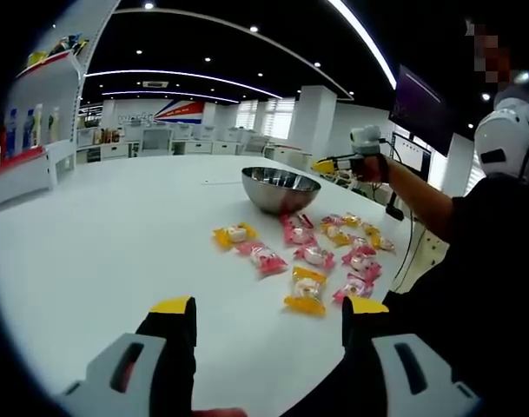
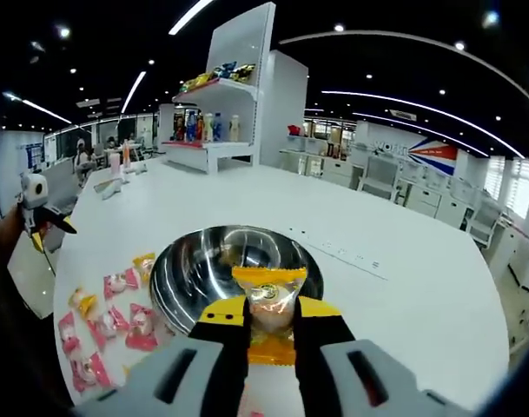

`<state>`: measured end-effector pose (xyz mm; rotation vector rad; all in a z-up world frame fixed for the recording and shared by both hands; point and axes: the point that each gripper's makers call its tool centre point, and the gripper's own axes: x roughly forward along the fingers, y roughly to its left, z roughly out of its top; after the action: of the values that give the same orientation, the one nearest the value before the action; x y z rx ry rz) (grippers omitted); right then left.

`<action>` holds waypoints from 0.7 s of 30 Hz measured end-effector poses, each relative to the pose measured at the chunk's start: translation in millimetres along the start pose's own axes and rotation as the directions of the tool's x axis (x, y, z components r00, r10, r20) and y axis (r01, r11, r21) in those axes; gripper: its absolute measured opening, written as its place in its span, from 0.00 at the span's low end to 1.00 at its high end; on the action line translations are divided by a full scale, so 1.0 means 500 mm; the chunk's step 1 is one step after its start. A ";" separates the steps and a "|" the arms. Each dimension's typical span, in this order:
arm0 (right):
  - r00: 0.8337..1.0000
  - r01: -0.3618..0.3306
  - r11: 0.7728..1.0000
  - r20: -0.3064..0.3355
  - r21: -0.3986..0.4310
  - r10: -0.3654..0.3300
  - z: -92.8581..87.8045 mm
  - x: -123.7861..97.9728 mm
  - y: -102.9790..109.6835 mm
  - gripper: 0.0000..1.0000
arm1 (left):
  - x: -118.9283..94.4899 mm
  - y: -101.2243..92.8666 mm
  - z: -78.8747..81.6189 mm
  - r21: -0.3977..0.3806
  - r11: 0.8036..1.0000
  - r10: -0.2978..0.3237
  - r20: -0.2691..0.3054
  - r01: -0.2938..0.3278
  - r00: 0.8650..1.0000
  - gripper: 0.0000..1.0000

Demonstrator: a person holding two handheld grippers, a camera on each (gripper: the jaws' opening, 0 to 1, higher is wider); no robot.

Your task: Pick up the marshmallows scattered on the table and place them into the bowl on the table

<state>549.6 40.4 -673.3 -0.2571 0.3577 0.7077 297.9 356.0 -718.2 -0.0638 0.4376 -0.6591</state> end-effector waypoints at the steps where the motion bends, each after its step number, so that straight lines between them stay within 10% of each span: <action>1: 1.000 -0.006 1.000 -0.001 -0.004 0.006 0.002 0.006 0.005 0.21 | -0.001 0.000 0.001 0.001 1.000 0.000 0.001 0.000 1.000 0.68; 21: 0.995 -0.078 0.996 -0.073 -0.049 0.074 -0.008 0.096 0.063 0.21 | -0.015 0.004 -0.010 -0.012 1.000 0.014 0.006 -0.014 1.000 0.68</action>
<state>561.3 90.2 -699.8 -0.3200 0.4188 0.7853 291.9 362.4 -720.3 -0.0738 0.4361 -0.6421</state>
